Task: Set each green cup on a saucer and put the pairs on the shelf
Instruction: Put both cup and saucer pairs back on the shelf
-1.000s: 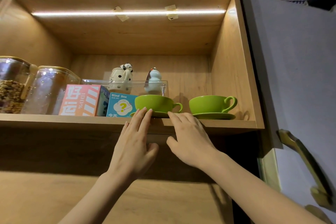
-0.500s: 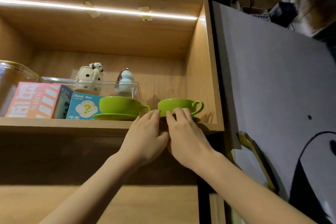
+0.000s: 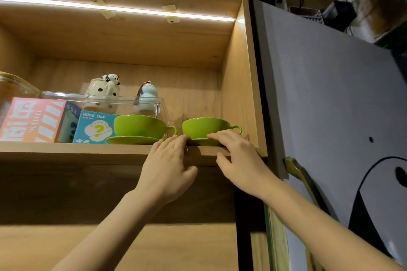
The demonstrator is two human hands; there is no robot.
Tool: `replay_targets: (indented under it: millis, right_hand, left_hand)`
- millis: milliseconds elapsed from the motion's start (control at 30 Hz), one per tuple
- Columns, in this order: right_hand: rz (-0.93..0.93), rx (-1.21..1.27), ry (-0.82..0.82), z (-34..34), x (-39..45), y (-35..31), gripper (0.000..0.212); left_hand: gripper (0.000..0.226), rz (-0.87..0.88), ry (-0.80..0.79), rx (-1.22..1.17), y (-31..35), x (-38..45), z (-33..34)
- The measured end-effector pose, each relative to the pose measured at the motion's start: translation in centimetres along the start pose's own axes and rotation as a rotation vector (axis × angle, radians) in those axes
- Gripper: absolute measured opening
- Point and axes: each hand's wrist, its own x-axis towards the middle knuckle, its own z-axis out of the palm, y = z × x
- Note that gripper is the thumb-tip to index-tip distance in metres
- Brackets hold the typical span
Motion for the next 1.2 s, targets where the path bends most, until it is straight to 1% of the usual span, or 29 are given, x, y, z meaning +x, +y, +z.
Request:
replay_targets:
  millis: [133, 233, 333, 467, 600, 767, 967, 1133, 1200]
  right_hand:
    - [0.029, -0.044, 0.012, 0.3, -0.7, 0.5, 0.050]
    - [0.052, -0.137, 0.041, 0.7, -1.3, 0.8, 0.054]
    - [0.053, -0.209, 0.039, 0.8, -1.7, 1.3, 0.058]
    - [0.078, -0.242, 0.049, 1.0, -1.7, 1.3, 0.057]
    - [0.127, -0.233, 0.073, 1.5, -1.3, 0.8, 0.055]
    - [0.103, -0.227, 0.087, 1.2, -1.6, 0.6, 0.054]
    - [0.100, -0.242, 0.102, 1.5, -1.5, 0.7, 0.054]
    - [0.126, -0.288, 0.081, 1.7, -1.5, 0.5, 0.054]
    - [0.146, -0.282, 0.061, 1.6, -1.5, 0.3, 0.054]
  left_hand:
    - [0.070, 0.045, 0.043, -0.092, -0.6, -0.1, 0.0]
    - [0.069, 0.072, 0.062, -0.152, -1.0, -0.2, 0.1]
    - [0.074, 0.117, 0.074, -0.174, -1.4, -0.3, 0.4]
    - [0.084, 0.189, 0.064, -0.088, -2.2, -0.7, 1.1]
    - [0.087, 0.148, 0.081, 0.024, -1.8, -0.9, 1.8]
    - [0.087, 0.148, 0.086, 0.102, -1.7, -0.9, 1.9]
    - [0.089, 0.147, 0.086, 0.120, -1.8, -0.8, 1.8]
    - [0.095, 0.179, 0.064, 0.214, -2.2, -1.0, 1.9]
    - [0.097, 0.177, 0.046, 0.160, -2.1, -1.1, 1.6]
